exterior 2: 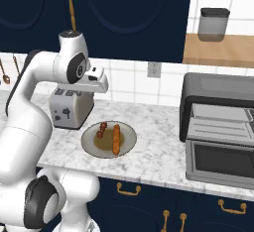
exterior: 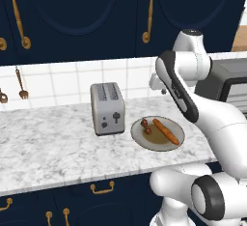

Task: Pick up the kebab skewer and baguette bread, and place them inside the toaster oven. Close the toaster oven door and start by setting the timer.

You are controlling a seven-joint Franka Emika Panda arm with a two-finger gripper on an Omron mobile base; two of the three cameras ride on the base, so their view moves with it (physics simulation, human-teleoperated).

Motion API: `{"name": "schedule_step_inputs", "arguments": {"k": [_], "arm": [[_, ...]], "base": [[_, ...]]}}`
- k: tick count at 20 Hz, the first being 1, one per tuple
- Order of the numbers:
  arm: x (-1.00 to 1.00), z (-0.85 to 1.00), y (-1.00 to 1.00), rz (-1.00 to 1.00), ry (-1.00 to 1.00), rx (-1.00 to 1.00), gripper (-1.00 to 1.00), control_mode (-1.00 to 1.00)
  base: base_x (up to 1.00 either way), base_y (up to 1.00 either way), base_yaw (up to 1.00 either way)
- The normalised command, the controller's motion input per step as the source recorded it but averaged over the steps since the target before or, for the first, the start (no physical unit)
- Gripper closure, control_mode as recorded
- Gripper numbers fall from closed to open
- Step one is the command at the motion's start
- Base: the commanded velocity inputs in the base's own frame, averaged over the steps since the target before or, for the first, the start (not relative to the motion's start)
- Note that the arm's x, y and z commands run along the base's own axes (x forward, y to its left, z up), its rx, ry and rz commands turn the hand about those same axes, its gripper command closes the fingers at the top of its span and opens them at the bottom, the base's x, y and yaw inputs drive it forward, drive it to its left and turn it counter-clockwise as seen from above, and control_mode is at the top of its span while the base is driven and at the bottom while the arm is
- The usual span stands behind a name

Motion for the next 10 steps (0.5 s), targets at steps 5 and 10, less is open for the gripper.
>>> {"name": "schedule_step_inputs", "arguments": {"k": [5, 10], "arm": [[0.00, 0.00, 0.00, 0.00, 0.00, 0.00, -1.00, 1.00], [0.00, 0.00, 0.00, 0.00, 0.00, 0.00, -1.00, 1.00]], "base": [[0.00, 0.00, 0.00], [0.00, 0.00, 0.00]]}}
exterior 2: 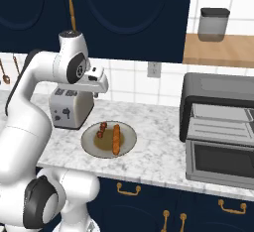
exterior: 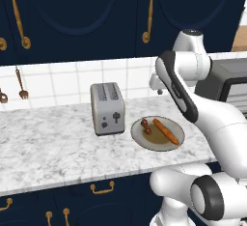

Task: Pick up the kebab skewer and baguette bread, and place them inside the toaster oven. Close the toaster oven door and start by setting the timer.

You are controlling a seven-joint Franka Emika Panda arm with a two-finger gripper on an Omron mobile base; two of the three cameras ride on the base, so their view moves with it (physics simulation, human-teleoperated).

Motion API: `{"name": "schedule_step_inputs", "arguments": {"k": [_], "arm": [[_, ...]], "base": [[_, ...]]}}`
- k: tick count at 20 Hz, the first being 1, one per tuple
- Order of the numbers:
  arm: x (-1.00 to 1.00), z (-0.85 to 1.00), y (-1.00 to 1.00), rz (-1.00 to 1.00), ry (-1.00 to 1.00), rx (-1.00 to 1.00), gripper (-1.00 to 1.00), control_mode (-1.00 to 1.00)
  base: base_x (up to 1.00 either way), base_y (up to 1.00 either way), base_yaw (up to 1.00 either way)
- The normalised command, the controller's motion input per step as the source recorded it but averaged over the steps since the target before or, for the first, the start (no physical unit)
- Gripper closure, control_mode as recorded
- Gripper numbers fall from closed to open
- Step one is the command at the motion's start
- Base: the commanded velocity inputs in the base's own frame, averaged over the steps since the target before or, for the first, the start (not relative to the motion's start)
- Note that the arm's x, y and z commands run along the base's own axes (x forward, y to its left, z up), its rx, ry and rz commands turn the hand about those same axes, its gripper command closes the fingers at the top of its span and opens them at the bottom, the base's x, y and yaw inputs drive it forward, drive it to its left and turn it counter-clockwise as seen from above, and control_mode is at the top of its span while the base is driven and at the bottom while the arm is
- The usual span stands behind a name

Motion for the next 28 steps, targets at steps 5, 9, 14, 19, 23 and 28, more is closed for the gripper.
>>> {"name": "schedule_step_inputs", "arguments": {"k": [5, 9, 14, 19, 23, 28], "arm": [[0.00, 0.00, 0.00, 0.00, 0.00, 0.00, -1.00, 1.00], [0.00, 0.00, 0.00, 0.00, 0.00, 0.00, -1.00, 1.00], [0.00, 0.00, 0.00, 0.00, 0.00, 0.00, -1.00, 1.00], [0.00, 0.00, 0.00, 0.00, 0.00, 0.00, -1.00, 1.00], [0.00, 0.00, 0.00, 0.00, 0.00, 0.00, -1.00, 1.00], [0.00, 0.00, 0.00, 0.00, 0.00, 0.00, -1.00, 1.00]], "base": [[0.00, -0.31, 0.00], [0.00, -0.57, 0.00], [0.00, -0.60, 0.01], [0.00, -0.54, 0.01], [0.01, -0.41, 0.02], [0.00, 0.00, 0.00]]}}
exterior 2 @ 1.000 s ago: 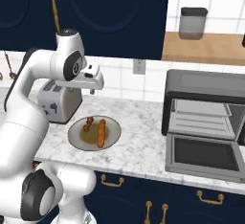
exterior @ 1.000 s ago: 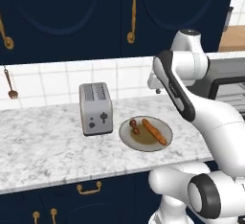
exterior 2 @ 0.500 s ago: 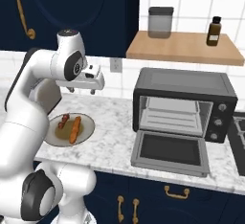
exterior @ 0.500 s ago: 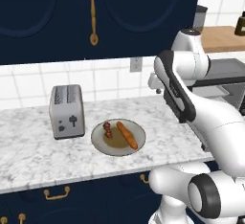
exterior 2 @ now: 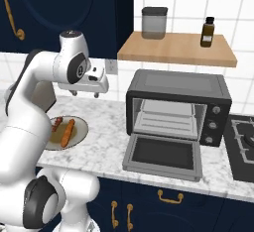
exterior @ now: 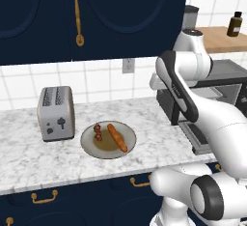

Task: Pick up the kebab skewer and baguette bread, and place them inside the toaster oven. Close the toaster oven door and start by setting the timer.

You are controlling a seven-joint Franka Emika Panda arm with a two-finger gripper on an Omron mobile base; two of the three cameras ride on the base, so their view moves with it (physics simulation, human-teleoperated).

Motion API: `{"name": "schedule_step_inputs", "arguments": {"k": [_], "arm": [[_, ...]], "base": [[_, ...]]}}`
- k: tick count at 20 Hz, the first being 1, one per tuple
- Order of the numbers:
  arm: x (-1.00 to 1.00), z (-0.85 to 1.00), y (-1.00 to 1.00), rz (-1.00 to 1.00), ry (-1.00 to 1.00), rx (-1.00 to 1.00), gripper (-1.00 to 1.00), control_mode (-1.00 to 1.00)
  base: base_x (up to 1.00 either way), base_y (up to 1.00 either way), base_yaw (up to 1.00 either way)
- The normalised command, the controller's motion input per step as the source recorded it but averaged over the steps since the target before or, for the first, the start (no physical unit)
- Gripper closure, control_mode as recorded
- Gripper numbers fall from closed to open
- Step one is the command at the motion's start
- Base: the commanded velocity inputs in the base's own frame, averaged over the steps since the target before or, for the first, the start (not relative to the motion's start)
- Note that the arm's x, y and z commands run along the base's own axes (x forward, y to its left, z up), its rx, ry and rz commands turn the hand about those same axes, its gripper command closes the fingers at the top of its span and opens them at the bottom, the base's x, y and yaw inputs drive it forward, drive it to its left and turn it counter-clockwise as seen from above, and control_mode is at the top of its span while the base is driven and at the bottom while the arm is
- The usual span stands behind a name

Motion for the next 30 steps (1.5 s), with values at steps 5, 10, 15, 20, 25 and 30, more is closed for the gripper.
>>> {"name": "schedule_step_inputs", "arguments": {"k": [5, 10, 15, 20, 25, 30], "arm": [[0.00, 0.00, 0.00, 0.00, 0.00, 0.00, -1.00, 1.00], [0.00, 0.00, 0.00, 0.00, 0.00, 0.00, -1.00, -1.00], [0.00, 0.00, 0.00, 0.00, 0.00, 0.00, -1.00, -1.00], [-0.56, -0.20, -0.22, 0.07, -0.06, -0.06, -1.00, -1.00], [-0.82, -0.01, -0.77, 0.19, -0.40, 0.02, -1.00, -1.00], [-0.58, 0.00, -1.00, 0.19, -0.43, 0.00, -1.00, -1.00]], "base": [[0.00, 0.00, 0.00], [0.00, 0.00, 0.00], [0.00, 0.00, 0.00], [0.00, 0.00, 0.00], [0.00, 0.00, 0.00], [0.00, 0.00, 0.00]]}}
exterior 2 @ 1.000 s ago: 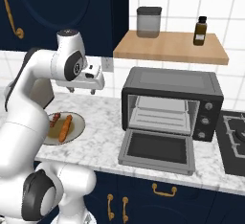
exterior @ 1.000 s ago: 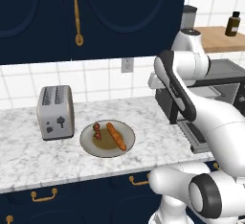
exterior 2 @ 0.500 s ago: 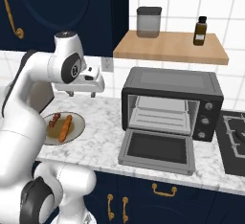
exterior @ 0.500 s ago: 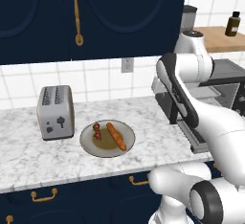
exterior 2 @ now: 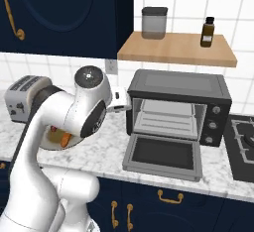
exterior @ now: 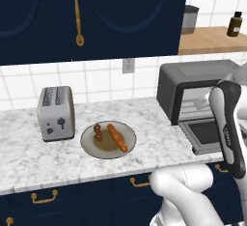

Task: Pick up the kebab skewer and baguette bread, and place them inside the toaster oven. Close the toaster oven door and start by setting the timer.

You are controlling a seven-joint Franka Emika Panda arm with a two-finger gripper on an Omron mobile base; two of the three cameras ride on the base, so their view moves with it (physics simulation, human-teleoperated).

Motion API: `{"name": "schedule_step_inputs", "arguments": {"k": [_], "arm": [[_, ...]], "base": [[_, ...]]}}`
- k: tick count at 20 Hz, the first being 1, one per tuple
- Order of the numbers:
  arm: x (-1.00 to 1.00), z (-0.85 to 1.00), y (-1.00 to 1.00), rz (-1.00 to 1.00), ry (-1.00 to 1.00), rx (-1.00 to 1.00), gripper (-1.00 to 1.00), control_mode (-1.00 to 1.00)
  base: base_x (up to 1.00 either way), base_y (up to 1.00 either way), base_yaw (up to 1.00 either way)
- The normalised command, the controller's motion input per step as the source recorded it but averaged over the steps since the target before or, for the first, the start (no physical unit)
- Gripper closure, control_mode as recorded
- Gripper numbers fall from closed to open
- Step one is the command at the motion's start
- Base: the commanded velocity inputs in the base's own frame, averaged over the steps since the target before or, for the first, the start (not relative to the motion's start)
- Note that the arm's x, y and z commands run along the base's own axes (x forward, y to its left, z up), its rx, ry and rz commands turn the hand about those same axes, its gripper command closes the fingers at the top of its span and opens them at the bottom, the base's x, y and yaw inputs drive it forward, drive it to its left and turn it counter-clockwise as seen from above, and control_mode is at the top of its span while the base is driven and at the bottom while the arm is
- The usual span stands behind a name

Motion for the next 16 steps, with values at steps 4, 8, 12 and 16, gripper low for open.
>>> {"name": "schedule_step_inputs", "arguments": {"k": [4, 8, 12, 16], "arm": [[-0.16, -0.01, -0.98, 0.26, -0.50, 0.00, -1.00, -1.00], [0.12, -0.07, -0.68, 0.20, -0.49, 0.00, -1.00, -1.00], [0.26, -0.18, -0.48, 0.15, -0.47, 0.00, -1.00, -1.00], [0.51, -0.11, -0.32, 0.03, -0.21, 0.00, -1.00, -1.00]], "base": [[0.00, 0.00, 0.00], [0.00, 0.00, 0.00], [0.00, 0.00, 0.00], [0.00, 0.00, 0.00]]}}
